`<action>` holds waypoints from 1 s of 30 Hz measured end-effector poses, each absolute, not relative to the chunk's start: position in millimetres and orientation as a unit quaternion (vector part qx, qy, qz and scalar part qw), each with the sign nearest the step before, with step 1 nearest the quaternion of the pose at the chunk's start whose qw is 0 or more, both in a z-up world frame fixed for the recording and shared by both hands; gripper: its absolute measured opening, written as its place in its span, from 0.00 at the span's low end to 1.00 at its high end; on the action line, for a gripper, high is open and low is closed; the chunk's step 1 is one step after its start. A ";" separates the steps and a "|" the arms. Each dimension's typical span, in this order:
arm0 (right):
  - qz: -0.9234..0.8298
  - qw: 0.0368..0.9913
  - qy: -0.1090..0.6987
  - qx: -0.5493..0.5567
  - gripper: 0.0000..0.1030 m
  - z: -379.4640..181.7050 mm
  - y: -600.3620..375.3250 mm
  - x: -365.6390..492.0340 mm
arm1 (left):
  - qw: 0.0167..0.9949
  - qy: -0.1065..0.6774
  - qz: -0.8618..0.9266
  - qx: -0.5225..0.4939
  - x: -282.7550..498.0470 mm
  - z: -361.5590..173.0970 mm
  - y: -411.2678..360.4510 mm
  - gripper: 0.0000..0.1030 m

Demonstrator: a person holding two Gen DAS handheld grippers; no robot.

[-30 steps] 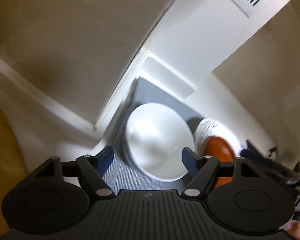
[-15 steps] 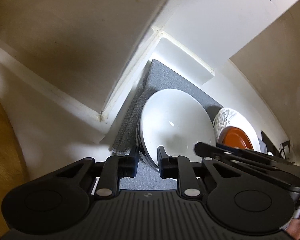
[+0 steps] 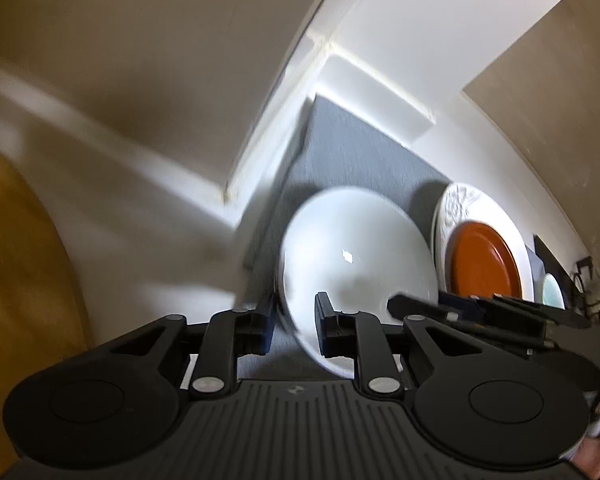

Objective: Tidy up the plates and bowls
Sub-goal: 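Lift the white bowl and carry it toward the plate stack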

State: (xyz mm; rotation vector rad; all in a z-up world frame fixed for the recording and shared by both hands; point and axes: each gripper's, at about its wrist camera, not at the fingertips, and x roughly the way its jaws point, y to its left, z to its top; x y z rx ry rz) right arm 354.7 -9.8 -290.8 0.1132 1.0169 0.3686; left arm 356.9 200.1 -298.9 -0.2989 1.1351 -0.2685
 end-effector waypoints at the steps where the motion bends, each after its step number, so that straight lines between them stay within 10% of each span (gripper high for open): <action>1: 0.177 0.857 0.482 0.048 0.39 -290.9 -7.8 356.2 | 0.828 0.529 -0.125 -0.138 358.1 -299.6 200.2 0.21; 30: 0.051 0.909 0.393 0.130 0.18 -194.8 -157.7 261.8 | 0.817 0.516 -0.259 -0.008 336.2 -199.3 28.6 0.18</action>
